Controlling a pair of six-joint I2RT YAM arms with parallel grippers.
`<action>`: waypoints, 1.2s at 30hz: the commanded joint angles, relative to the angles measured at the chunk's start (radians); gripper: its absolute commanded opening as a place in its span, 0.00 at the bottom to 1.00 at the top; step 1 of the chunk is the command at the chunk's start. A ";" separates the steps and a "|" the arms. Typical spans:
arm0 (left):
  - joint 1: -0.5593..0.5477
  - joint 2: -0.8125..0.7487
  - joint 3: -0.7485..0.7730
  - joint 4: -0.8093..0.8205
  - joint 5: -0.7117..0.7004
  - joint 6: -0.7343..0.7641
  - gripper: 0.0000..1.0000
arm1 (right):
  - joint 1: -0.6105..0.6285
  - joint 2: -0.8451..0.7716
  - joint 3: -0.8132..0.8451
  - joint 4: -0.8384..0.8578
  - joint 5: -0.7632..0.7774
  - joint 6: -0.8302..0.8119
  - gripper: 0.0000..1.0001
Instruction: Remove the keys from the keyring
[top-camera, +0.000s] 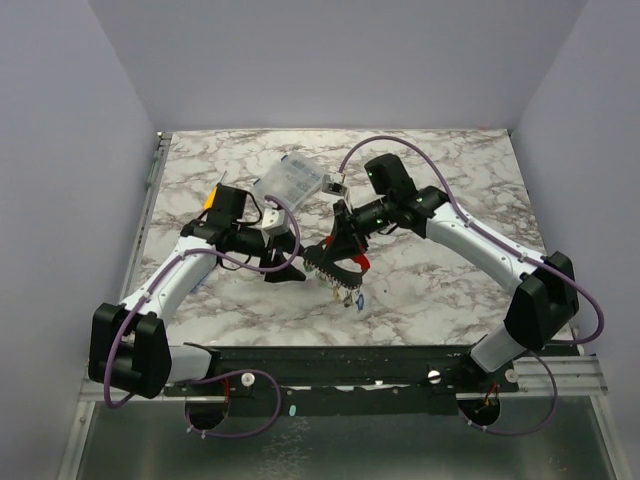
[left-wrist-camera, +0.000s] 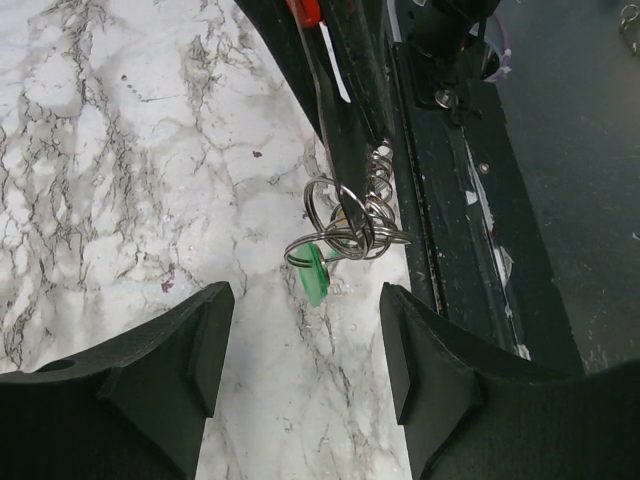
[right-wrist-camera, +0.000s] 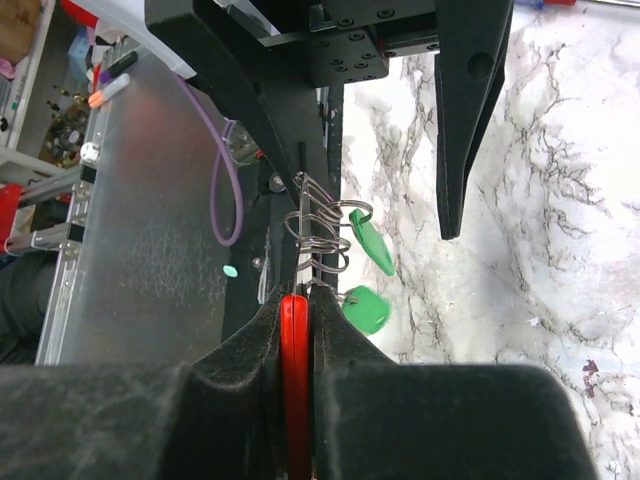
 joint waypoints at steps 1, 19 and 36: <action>-0.004 -0.006 0.028 0.019 -0.008 -0.047 0.66 | 0.005 0.000 0.045 0.015 -0.026 0.025 0.01; -0.030 0.002 0.056 0.058 0.007 -0.107 0.45 | 0.005 0.001 0.052 0.033 -0.052 0.049 0.01; -0.026 -0.040 0.076 0.070 -0.192 -0.260 0.00 | -0.061 -0.045 -0.028 0.056 -0.046 0.057 0.01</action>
